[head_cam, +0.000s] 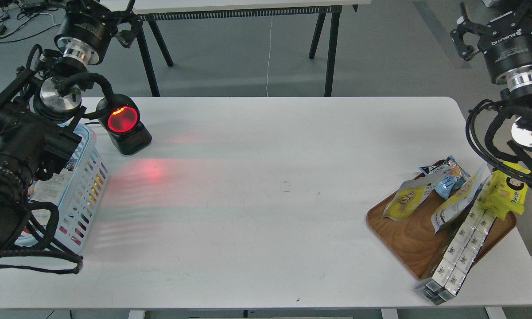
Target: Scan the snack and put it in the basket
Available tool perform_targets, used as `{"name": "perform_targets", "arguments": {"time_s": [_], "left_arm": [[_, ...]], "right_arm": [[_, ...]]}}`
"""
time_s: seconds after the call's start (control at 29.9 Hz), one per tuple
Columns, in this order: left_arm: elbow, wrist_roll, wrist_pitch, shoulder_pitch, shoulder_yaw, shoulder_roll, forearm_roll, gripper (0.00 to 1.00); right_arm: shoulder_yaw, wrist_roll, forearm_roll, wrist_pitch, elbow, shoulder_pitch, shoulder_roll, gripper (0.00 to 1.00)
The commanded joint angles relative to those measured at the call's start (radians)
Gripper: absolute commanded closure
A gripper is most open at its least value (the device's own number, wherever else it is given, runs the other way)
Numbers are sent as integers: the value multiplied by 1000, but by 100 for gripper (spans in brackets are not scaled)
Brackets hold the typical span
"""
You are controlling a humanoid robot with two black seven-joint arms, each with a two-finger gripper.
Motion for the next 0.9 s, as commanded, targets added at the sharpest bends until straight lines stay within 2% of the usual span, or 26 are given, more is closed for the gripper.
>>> {"name": "perform_targets", "arguments": {"time_s": [0.0,0.1,0.23,0.43,0.87], "left_arm": [[0,3,0,-13,-1,1,0,0],[0,4,0,-31,2,-2,0,0],[0,3,0,-39,2,-2,0,0],[0,3,0,-43,7,-2,0,0],[0,-2,0,-40,7,1,0,0]], "right_arm": [[-74,0,-70,0,61,98,-99,1],[-106,0,-108,0,99,160,-138,1],[-139,0,-304,0,165,243,-198,1],[-244,3,-490,0,268,329,-205,1],[-661,12,-1065,0,460,660,-192,1]]}}
